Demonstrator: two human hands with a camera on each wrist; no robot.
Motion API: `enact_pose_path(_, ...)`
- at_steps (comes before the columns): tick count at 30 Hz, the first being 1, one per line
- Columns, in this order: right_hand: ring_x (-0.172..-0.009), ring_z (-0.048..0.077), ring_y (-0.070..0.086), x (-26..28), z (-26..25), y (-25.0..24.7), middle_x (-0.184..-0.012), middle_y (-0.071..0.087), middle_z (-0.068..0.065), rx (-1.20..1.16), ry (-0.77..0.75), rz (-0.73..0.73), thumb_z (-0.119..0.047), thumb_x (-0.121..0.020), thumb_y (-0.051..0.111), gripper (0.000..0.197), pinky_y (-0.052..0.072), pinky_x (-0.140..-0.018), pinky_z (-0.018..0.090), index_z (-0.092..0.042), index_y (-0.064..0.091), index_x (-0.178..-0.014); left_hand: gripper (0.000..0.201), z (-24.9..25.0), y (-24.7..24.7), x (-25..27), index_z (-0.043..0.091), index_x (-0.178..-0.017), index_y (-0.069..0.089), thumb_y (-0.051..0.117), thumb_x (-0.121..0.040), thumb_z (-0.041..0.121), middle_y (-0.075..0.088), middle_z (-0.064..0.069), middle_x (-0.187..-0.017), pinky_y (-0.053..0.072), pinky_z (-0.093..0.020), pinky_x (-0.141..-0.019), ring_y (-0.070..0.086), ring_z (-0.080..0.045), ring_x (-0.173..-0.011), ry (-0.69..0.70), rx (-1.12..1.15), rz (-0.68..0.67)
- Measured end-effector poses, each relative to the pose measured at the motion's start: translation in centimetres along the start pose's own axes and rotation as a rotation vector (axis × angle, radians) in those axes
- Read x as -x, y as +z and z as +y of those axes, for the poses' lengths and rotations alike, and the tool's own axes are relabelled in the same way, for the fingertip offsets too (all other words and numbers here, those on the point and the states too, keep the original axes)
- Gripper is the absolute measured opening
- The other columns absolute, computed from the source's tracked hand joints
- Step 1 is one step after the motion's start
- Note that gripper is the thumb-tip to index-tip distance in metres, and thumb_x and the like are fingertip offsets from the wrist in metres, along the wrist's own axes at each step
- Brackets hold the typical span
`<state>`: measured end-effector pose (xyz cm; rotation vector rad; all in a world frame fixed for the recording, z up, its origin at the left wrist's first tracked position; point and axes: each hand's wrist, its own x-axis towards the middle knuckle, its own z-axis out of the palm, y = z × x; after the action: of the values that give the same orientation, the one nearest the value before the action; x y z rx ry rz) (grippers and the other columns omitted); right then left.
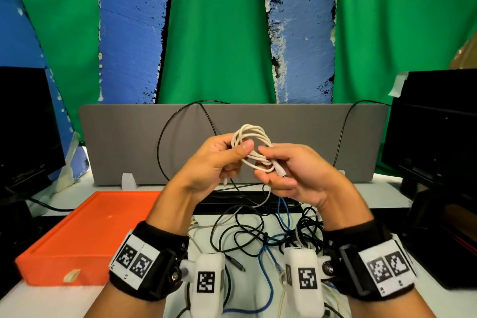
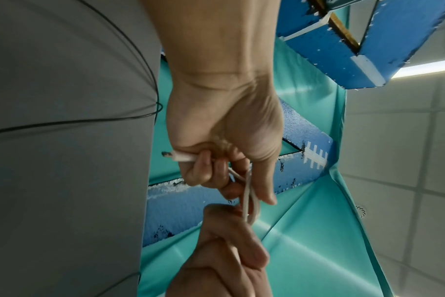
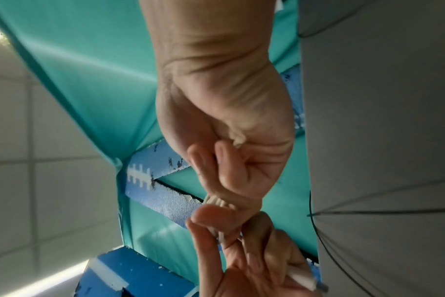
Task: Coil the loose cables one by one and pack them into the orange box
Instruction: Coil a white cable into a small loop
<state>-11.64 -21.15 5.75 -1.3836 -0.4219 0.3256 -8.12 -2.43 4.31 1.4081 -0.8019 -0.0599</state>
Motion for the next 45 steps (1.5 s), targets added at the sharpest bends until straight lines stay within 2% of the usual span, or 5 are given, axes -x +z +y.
enact_pose_path(4, -0.028, 0.004, 0.033, -0.2, 0.1, 0.0, -0.063, 0.056, 0.012, -0.090, -0.006, -0.099, -0.027, -0.099, 0.046, 0.026, 0.017, -0.035, 0.019, -0.005, 0.056, -0.091, 0.045, -0.6, -0.1, -0.2, 0.011, -0.098, 0.070, 0.083, -0.072, 0.046, 0.053, 0.005, -0.065, 0.020, -0.028, -0.056, 0.032, -0.006, -0.054, -0.019, 0.179, -0.034)
enact_pose_path(16, -0.041, 0.011, 0.034, -0.3, 0.2, 1.4, -0.069, 0.059, 0.006, 0.354, -0.324, 0.218, -0.028, -0.107, 0.044, 0.022, 0.028, -0.043, 0.024, -0.012, 0.054, -0.096, 0.009, 1.3, -1.0, 0.1, 0.012, -0.089, 0.067, 0.067, -0.089, 0.021, 0.037, 0.001, -0.061, 0.026, -0.023, -0.049, 0.027, -0.012, -0.055, -0.024, -0.030, 0.041)
enact_pose_path(24, -0.040, 0.005, 0.036, -0.7, 0.4, 1.1, -0.076, 0.060, 0.009, -0.051, -0.332, 0.011, -0.026, -0.096, 0.054, 0.022, 0.032, -0.039, 0.017, -0.009, 0.060, -0.085, 0.019, 0.6, -0.3, -0.4, 0.005, -0.093, 0.070, 0.066, -0.083, 0.020, 0.046, -0.012, -0.078, 0.028, -0.019, -0.048, 0.036, -0.005, -0.053, 0.008, 0.361, 0.031)
enact_pose_path(36, -0.050, 0.009, 0.051, -0.9, 0.8, 0.8, -0.065, 0.060, 0.005, 0.457, -0.253, 0.313, -0.009, -0.095, 0.065, 0.012, 0.047, -0.048, 0.022, 0.002, 0.066, -0.098, 0.018, 0.7, -0.4, -0.5, 0.022, -0.095, 0.074, 0.057, -0.097, 0.016, 0.054, 0.012, -0.063, 0.035, -0.026, -0.061, 0.038, -0.009, -0.066, -0.096, -0.396, 0.209)
enact_pose_path(45, -0.047, 0.007, 0.043, -1.2, 1.1, 0.2, -0.076, 0.062, 0.015, 0.204, -0.247, 0.088, -0.019, -0.091, 0.065, 0.018, 0.041, -0.045, 0.021, -0.003, 0.070, -0.095, 0.031, 0.2, -2.0, -0.2, 0.005, -0.103, 0.068, 0.074, -0.076, 0.016, 0.059, -0.006, -0.080, 0.025, -0.024, -0.052, 0.047, -0.010, -0.063, -0.209, 0.285, -0.063)
